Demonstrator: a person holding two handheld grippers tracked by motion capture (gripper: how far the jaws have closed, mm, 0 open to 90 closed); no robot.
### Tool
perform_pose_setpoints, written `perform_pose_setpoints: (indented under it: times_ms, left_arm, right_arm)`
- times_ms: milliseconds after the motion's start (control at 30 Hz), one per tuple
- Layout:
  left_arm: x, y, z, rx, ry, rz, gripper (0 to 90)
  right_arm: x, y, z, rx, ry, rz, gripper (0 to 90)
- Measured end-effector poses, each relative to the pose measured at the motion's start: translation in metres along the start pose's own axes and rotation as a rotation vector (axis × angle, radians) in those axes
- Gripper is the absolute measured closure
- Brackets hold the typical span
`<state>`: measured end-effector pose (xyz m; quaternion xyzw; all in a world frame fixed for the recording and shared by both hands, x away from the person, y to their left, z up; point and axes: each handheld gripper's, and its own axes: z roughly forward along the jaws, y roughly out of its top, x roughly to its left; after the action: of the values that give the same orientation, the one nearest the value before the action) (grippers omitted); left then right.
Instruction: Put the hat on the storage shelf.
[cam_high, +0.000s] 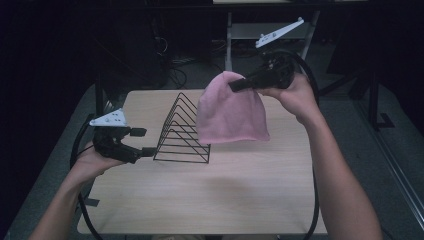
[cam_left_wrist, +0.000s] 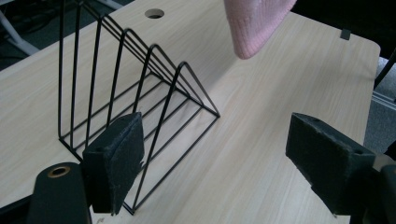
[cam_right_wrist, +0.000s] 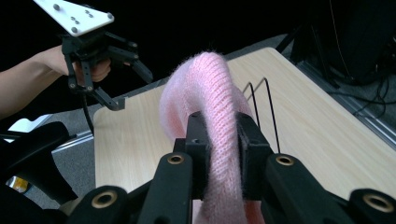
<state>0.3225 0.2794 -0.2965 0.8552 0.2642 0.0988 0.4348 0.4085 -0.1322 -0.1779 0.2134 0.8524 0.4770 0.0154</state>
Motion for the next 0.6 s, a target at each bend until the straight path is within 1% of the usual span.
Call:
perform_pose_setpoints:
  times_ms: [67,200,267,367,500,600]
  left_arm:
    - [0.001,0.004,-0.001,0.007,-0.001,0.006,19.4]
    - [0.005,0.009,-0.002,-0.005,-0.023,-0.006,19.4]
    - [0.007,0.011,-0.003,-0.002,-0.031,-0.01,19.4]
    - [0.01,0.015,-0.004,0.005,-0.033,-0.009,19.5]
    - [0.012,0.02,-0.007,-0.006,-0.038,-0.012,19.7]
    - [0.013,0.024,-0.007,-0.001,-0.04,-0.003,19.9]
  right_arm:
    - [0.002,0.006,0.002,-0.003,0.003,-0.016,77.7]
    - [0.006,0.015,0.006,-0.001,0.01,-0.029,77.6]
    - [0.009,0.021,0.008,-0.003,0.016,-0.038,77.7]
    - [0.011,0.028,0.01,-0.005,0.022,-0.048,77.6]
    - [0.013,0.035,0.014,-0.004,0.03,-0.059,77.7]
    - [0.014,0.04,0.018,-0.008,0.037,-0.069,77.7]
